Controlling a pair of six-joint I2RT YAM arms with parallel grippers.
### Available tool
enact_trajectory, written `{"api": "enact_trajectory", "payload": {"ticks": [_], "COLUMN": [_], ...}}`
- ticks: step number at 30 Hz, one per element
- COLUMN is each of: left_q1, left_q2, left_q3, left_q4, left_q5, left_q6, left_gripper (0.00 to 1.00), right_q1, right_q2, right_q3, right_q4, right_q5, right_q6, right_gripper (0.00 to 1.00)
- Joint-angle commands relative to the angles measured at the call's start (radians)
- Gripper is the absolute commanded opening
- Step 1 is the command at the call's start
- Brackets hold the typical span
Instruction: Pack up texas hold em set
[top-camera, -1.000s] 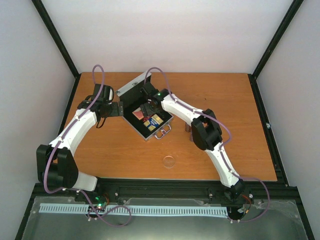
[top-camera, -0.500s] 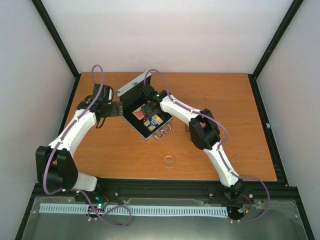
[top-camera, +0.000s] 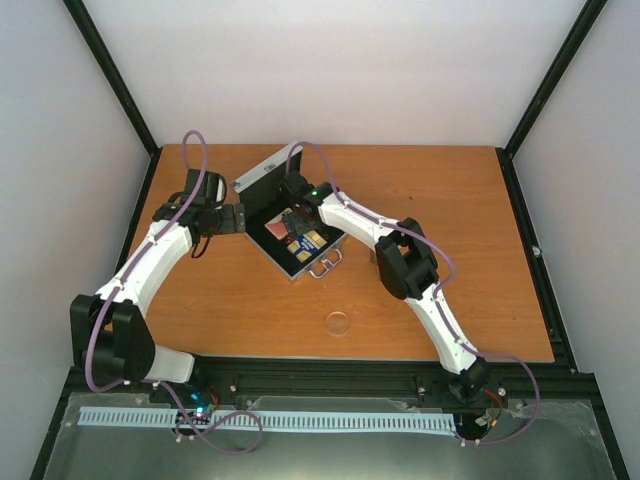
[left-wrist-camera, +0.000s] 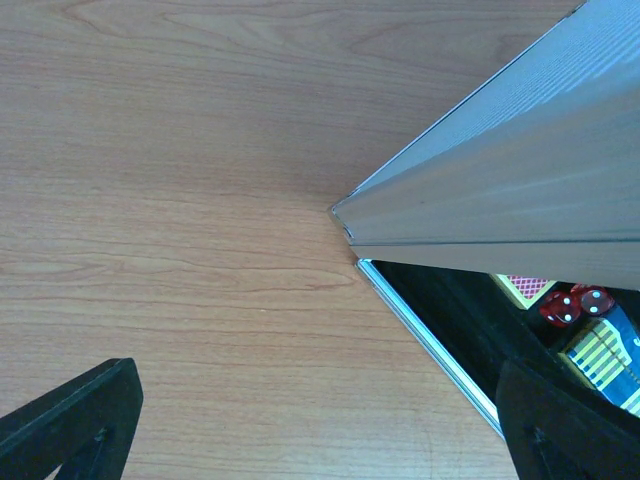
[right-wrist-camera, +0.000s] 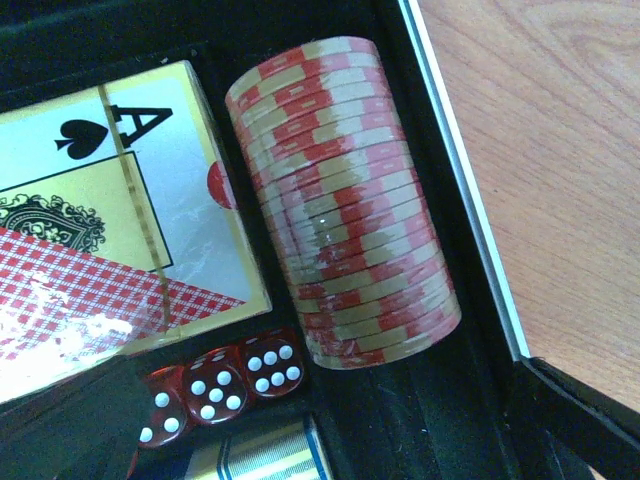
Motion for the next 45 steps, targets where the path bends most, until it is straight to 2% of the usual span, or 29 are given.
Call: {"api": "enact_trajectory", "payload": {"ticks": [1, 14, 22, 33, 38, 45], "left_q1": [0.007, 0.007, 0.007, 0.007, 0.007, 0.007], "left_q2": [-0.015, -0.039, -0.052, -0.039, -0.025, -0.023], "left_q3": [0.005, -0.006, -0.006, 0.009, 0.027, 0.041], "left_q4": [0.005, 0.005, -0.004, 0.000, -0.001, 0.002], "left_q5": [-0.001, -0.001, -0.004, 0.003, 0.011, 0.015], "left_q6": [-0.003, -0.004, 0.000, -0.001, -0.004, -0.006], "left_gripper": [1.00, 1.00, 1.00, 1.00, 1.00, 1.00], "right_q1": [0.009, 0.042, 0.040, 0.040, 0.053, 0.143], "right_q2": [0.031, 0.007, -0.007, -0.136, -0.275, -0.531], "right_q3": [-0.003, -0.015, -0.022, -0.040, -0.167, -0.511], "right_q4": [-0.020, -0.044, -0.051, -0.045, -0.093, -0.166], "right_q5": [-0.018, -0.002, 0.079, 0.075, 0.023, -0.131], "right_q6": [-0.017, -0.051, -0.041, -0.058, -0.030, -0.006], "right_gripper": [1.00, 1.00, 1.00, 1.00, 1.00, 1.00]}}
